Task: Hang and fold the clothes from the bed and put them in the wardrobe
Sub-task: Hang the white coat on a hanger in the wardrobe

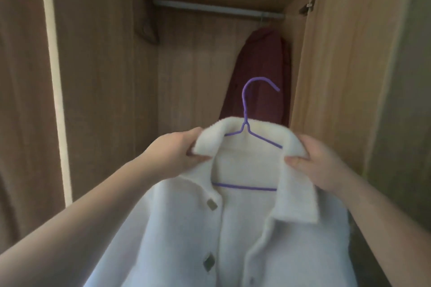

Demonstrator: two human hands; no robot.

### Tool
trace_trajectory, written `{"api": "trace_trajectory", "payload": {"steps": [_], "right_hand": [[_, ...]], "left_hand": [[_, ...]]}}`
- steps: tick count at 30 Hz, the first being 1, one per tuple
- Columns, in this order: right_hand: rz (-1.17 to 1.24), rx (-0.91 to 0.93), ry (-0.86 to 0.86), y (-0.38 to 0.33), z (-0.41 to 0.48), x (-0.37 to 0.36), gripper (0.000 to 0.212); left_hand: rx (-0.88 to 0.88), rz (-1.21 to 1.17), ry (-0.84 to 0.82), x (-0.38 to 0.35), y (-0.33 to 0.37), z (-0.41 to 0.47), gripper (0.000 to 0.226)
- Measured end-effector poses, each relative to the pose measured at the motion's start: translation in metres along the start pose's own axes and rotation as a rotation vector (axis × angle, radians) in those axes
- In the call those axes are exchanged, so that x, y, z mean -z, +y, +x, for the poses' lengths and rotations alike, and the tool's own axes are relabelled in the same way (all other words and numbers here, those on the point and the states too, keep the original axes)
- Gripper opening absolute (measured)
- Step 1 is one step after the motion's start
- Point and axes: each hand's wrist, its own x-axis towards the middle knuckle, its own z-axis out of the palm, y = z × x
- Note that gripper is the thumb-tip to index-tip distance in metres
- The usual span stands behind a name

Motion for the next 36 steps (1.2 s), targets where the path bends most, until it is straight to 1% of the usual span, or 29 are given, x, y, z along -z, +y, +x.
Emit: {"api": "trace_trajectory", "payload": {"steps": [1,3,4,6,9,11,14,17,20,23,26,29,33,36], "right_hand": [[0.015,0.014,-0.009,0.012,0.022,-0.006,0.029],[0.034,0.040,-0.029,0.029,0.066,-0.023,0.034],[0.040,0.055,-0.037,0.033,0.086,-0.032,0.035],[0.036,0.118,-0.036,0.040,0.132,-0.053,0.032],[0.010,0.206,-0.003,0.047,0.191,-0.084,0.044],[-0.050,0.260,0.029,0.056,0.226,-0.103,0.049],[-0.144,0.349,0.111,0.067,0.277,-0.133,0.052],[-0.282,0.442,0.236,0.072,0.328,-0.164,0.060],[-0.507,0.482,0.366,0.071,0.378,-0.196,0.069],[-0.593,0.503,0.361,0.075,0.426,-0.232,0.069],[-0.546,0.483,0.367,0.084,0.471,-0.263,0.067],[-0.508,0.451,0.381,0.084,0.516,-0.281,0.068],[-0.492,0.384,0.373,0.088,0.584,-0.293,0.073],[-0.519,0.423,0.391,0.091,0.624,-0.306,0.072]], "left_hand": [[0.016,0.024,-0.012,-0.001,-0.011,0.013,0.036],[0.071,0.079,-0.043,0.002,-0.036,0.037,0.036],[0.115,0.065,-0.055,0.005,-0.048,0.046,0.038],[0.194,-0.052,-0.052,0.008,-0.078,0.064,0.038],[0.258,-0.116,-0.010,0.010,-0.123,0.083,0.038],[0.298,-0.096,0.042,0.008,-0.149,0.099,0.043],[0.329,0.004,0.192,0.001,-0.185,0.134,0.046],[0.348,0.037,0.296,-0.001,-0.223,0.170,0.034],[0.357,0.062,0.381,0.001,-0.264,0.211,0.027],[0.386,0.049,0.461,0.012,-0.301,0.255,0.026],[0.368,0.069,0.510,0.019,-0.329,0.295,0.028],[0.370,0.166,0.547,0.018,-0.343,0.335,0.034],[0.388,0.267,0.542,0.010,-0.356,0.386,0.039],[0.389,0.356,0.558,0.018,-0.374,0.411,0.040]]}}
